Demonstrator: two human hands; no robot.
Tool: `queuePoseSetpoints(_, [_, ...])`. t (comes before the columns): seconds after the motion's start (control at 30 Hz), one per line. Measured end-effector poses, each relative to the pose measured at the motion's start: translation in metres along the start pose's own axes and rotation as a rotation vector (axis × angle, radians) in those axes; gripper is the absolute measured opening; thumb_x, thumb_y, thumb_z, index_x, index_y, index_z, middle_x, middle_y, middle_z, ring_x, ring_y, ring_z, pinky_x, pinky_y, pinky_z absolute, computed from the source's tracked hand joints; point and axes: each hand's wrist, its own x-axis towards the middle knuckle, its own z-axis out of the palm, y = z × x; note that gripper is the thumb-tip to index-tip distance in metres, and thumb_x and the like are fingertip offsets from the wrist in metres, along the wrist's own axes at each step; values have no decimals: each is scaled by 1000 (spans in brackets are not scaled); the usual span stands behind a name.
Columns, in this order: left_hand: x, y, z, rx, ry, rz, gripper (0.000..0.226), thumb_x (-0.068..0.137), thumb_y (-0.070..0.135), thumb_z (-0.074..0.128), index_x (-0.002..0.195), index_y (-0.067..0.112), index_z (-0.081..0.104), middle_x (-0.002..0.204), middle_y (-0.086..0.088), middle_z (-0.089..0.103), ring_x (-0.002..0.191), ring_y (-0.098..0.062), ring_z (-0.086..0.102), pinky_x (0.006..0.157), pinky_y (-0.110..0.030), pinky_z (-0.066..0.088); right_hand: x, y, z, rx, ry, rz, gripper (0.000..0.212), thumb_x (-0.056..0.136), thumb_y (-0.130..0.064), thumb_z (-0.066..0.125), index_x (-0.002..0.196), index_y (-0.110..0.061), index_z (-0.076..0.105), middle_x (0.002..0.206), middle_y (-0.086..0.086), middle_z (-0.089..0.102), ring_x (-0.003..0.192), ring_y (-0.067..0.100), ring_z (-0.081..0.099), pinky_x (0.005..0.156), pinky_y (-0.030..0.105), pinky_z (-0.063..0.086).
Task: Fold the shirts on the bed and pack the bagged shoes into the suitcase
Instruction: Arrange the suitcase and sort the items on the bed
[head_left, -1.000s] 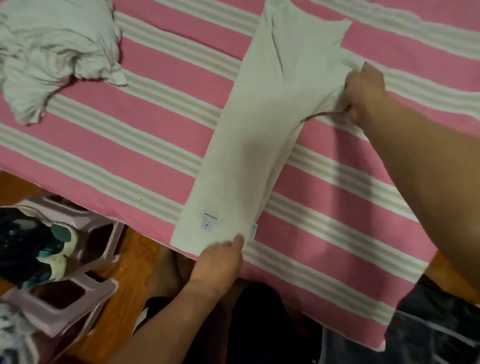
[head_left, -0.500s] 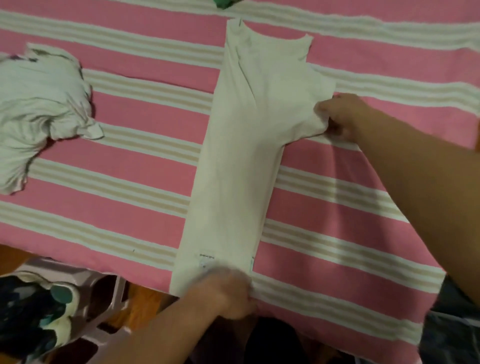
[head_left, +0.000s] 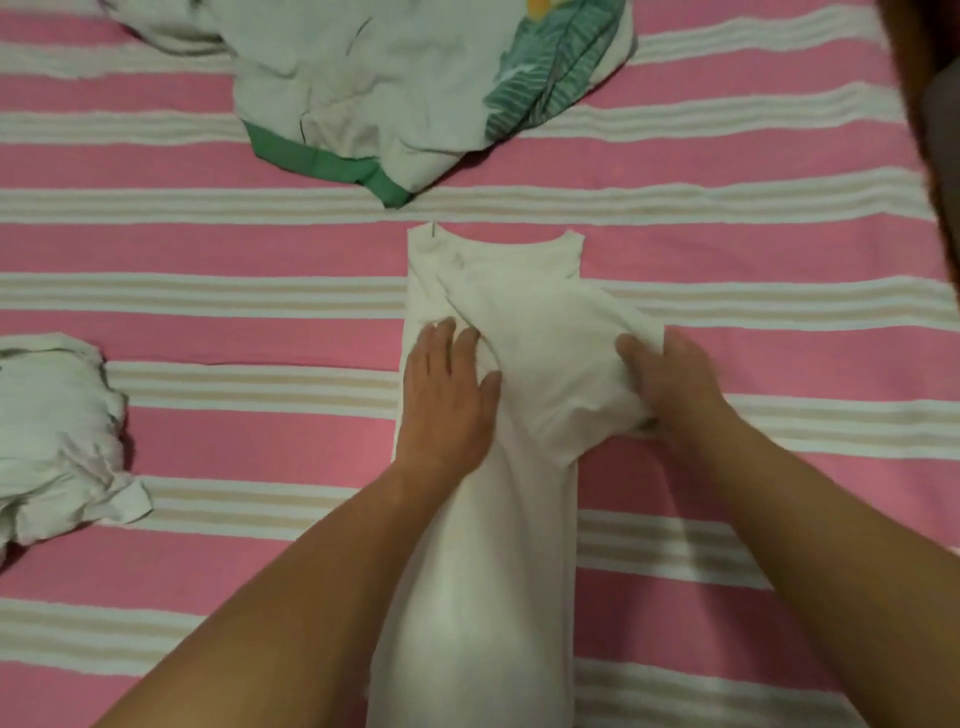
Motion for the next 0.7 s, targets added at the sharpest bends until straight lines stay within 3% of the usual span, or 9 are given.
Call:
queuePoseSetpoints(0.07, [4,-5,3,-38,-56,-62,62,105,42,34,157,10,27,165,-18,19,153,-37,15,124,-50,18,-17,26,-4,108,193,-106,16,96,-28,62,109,-21,67,99,-1,71,94,24,69,75,38,58])
queuePoseSetpoints(0.2, [23,-7,7,71,-183,-7,62,106,57,17,162,36,4,170,-8,-7,156,-33,-12,126,-53,2,-23,42,-4,124,236,-130,14,100,-20,56,104,-26,69,94,-6,72,87,11,70,68,25,53])
queuePoseSetpoints(0.3, [53,-14,8,201,-241,70,63,103,66,13,160,44,-3,170,-5,-10,154,-38,-16,123,-61,-1,-19,29,4,109,242,-158,19,103,-18,52,108,-26,68,93,-11,70,71,-10,65,56,9,48])
queuePoseSetpoints(0.4, [86,-12,13,249,-298,141,67,96,76,10,156,52,-9,169,-4,-15,153,-40,-19,118,-69,-7,-21,30,-1,27,209,-230,24,105,-20,46,113,-31,65,97,-16,69,75,-14,62,58,4,45])
queuePoseSetpoints(0.47, [95,-8,16,285,-337,116,70,92,81,7,153,55,-15,168,-3,-20,152,-39,-24,116,-70,-11,-18,29,-6,-103,173,-280,26,106,-22,42,121,-35,60,98,-18,66,78,-13,60,60,4,43])
queuePoseSetpoints(0.53, [97,-4,16,314,-387,87,72,89,83,5,151,56,-18,166,-3,-26,150,-39,-28,115,-70,-13,-16,23,-9,-237,102,-253,26,107,-24,40,121,-38,56,95,-15,65,80,-4,61,65,12,46])
queuePoseSetpoints(0.6, [100,2,11,332,-447,50,73,89,83,8,152,55,-18,165,-3,-29,150,-40,-28,115,-70,-12,-17,10,-12,-343,51,-216,20,106,-24,39,106,-22,59,90,-7,64,82,14,61,65,23,44])
queuePoseSetpoints(0.67, [104,15,-5,238,-501,3,73,93,78,18,157,49,-4,168,-7,-21,152,-41,-20,119,-66,-9,-24,-14,-13,-414,17,-208,21,106,-21,39,94,-13,54,86,-1,58,81,21,54,61,28,38])
queuePoseSetpoints(0.7, [103,22,-18,79,-486,-56,68,97,72,27,159,44,15,170,-11,-5,155,-40,-6,121,-60,-1,-30,-27,-10,-462,-20,-225,19,106,-19,37,98,-15,54,90,-1,57,84,22,54,61,28,38])
